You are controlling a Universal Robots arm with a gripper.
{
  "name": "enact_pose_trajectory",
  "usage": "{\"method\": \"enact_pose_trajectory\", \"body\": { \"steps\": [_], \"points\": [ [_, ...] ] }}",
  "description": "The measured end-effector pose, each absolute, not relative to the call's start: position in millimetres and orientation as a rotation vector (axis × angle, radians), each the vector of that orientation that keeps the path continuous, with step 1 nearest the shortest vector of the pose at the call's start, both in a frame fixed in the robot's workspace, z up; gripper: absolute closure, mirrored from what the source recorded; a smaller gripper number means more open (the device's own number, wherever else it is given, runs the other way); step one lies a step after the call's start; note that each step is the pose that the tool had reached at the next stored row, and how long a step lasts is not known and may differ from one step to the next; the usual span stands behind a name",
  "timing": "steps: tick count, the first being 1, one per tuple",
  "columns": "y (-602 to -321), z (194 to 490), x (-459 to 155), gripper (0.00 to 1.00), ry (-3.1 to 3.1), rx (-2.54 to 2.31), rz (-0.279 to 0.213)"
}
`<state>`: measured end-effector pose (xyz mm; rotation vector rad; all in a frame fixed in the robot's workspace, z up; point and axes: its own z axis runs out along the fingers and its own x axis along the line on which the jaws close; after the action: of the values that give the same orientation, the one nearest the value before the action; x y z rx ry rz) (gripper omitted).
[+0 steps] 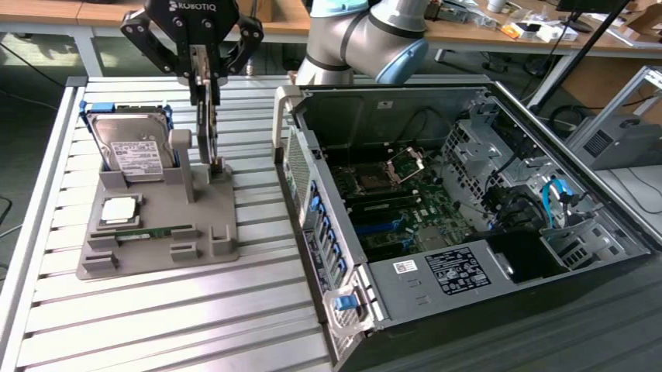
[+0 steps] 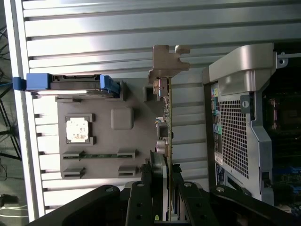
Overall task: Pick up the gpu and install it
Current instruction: 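Pick up the gpu and move the gpu toward the slot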
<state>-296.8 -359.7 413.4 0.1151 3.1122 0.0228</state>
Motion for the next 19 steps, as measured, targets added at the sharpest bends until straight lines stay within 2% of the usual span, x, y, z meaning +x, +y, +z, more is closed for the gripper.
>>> {"method": "enact_pose_trajectory", "body": {
  "steps": [19],
  "points": [
    [-359.7, 418.8, -296.8, 0.73, 3.112, 0.115, 0.023]
  ]
}}
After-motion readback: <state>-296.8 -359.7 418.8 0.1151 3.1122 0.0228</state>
